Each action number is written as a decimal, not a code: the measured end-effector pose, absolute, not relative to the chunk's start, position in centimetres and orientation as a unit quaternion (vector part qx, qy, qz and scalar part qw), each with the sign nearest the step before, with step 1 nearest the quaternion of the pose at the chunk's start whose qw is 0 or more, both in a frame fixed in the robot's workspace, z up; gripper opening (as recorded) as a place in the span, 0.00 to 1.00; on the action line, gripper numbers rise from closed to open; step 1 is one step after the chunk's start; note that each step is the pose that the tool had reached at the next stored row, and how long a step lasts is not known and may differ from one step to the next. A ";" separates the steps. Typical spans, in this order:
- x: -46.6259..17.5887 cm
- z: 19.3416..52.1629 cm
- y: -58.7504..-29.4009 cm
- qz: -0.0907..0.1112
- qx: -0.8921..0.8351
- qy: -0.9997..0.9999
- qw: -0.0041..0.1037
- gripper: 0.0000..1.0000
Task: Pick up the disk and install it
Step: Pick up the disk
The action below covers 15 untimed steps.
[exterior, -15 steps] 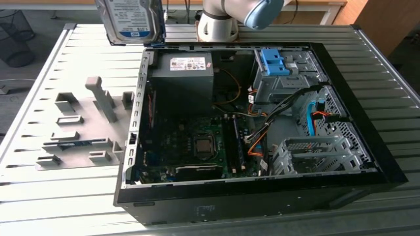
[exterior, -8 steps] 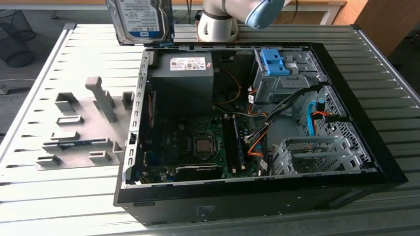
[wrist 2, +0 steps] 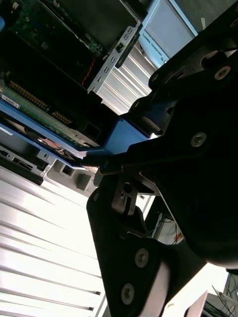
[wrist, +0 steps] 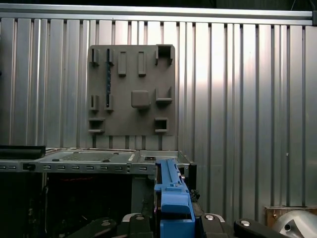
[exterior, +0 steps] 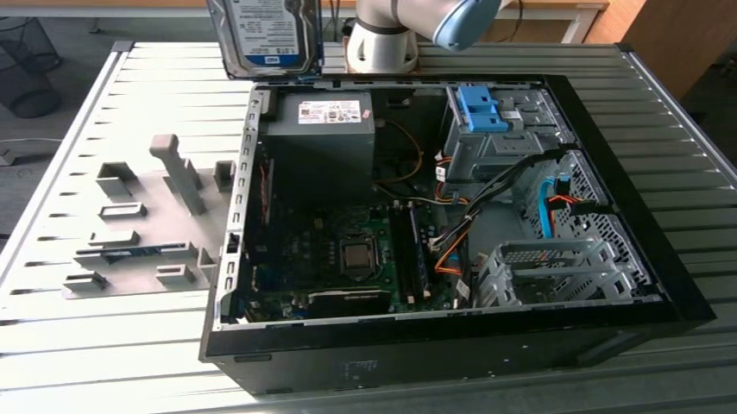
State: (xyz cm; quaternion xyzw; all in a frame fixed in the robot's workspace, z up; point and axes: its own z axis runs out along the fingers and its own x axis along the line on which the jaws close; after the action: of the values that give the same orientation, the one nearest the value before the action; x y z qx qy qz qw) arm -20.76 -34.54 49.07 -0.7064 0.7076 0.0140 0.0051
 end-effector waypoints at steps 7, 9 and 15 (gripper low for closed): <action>-18.6 49.1 -34.5 0.014 -0.706 0.708 0.005 0.36; -17.9 49.1 -34.5 0.014 -0.706 0.708 0.005 0.36; -16.2 49.1 -34.5 0.014 -0.706 0.708 0.005 0.36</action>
State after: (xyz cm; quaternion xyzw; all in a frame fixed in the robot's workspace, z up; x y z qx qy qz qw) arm -16.16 -34.54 49.07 -0.7064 0.7076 0.0140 0.0051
